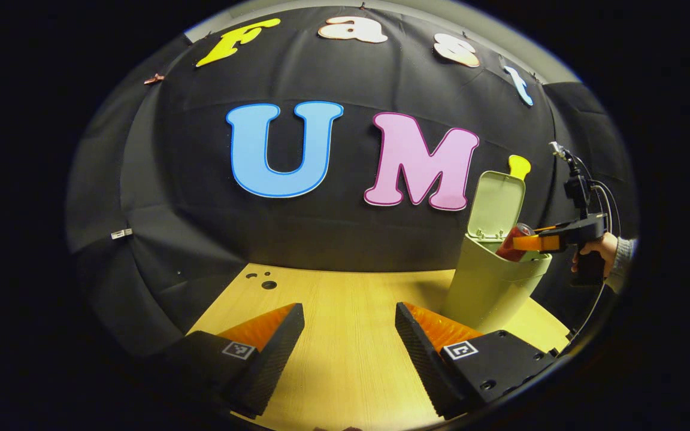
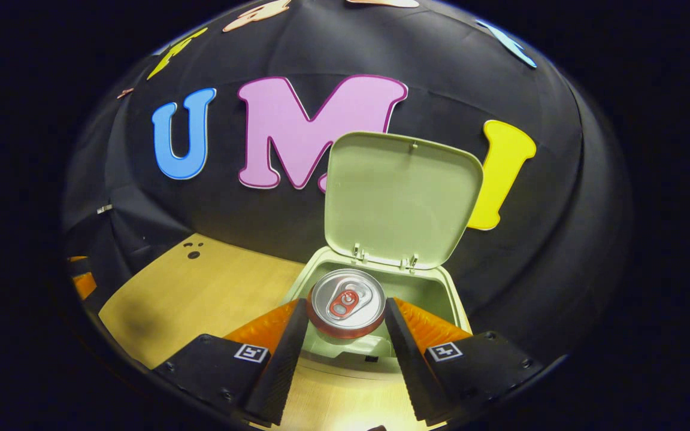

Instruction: Press the lid of the desktop garbage bin to open it, pick up the crumpled paper on the desktop and throw it into the bin, then pick up the pop can on the desktop and drop it into the bin, and finally close the garbage bin lid.

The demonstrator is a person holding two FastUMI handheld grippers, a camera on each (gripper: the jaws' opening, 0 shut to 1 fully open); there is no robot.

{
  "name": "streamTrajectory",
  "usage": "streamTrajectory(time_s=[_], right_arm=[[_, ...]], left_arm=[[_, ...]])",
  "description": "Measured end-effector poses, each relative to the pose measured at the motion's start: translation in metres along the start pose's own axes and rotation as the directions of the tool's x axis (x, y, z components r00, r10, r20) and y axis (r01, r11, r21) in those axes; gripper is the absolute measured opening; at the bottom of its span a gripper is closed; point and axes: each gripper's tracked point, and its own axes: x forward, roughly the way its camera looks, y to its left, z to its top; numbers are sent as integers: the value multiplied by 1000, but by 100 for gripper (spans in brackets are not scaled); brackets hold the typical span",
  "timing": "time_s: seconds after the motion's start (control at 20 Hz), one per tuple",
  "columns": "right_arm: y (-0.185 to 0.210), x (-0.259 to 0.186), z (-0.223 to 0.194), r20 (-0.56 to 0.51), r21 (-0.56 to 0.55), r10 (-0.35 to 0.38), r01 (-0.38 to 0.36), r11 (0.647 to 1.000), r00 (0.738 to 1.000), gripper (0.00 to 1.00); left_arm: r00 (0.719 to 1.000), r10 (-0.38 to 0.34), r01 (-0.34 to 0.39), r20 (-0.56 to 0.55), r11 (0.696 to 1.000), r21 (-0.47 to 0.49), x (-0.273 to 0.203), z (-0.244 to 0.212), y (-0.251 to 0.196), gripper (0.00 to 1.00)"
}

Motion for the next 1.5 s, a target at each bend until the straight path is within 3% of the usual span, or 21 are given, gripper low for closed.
streamTrajectory(time_s=[0.2, 0.45, 0.8, 1.1, 1.15, 1.5], right_arm=[[3, 13, -18, -52, -1, 3, -3, 1000, 999, 81], [2, 22, -26, -92, 81, 10, -2, 997, 996, 82], [0, 21, -25, -89, 79, 8, -1, 997, 996, 83], [-5, -2, 32, 87, 58, -13, 8, 998, 996, 93], [-6, -6, 42, 111, 53, -15, 9, 999, 994, 98], [-29, -27, 117, 261, 21, -55, 51, 998, 964, 98]], left_arm=[[1000, 0, 0, -7, 1000, -2, 1, -3, 1, 98], [1000, 4, -4, -14, 1000, -7, 2, -6, 3, 98], [1000, 4, -4, -11, 1000, -6, 2, -5, 3, 98], [1000, 3, -3, -6, 1000, -9, 0, -4, 2, 98], [1000, 2, -2, -5, 1000, -9, -1, -4, 2, 98], [1000, -10, 10, -3, 1000, -13, -2, -5, -4, 98]])
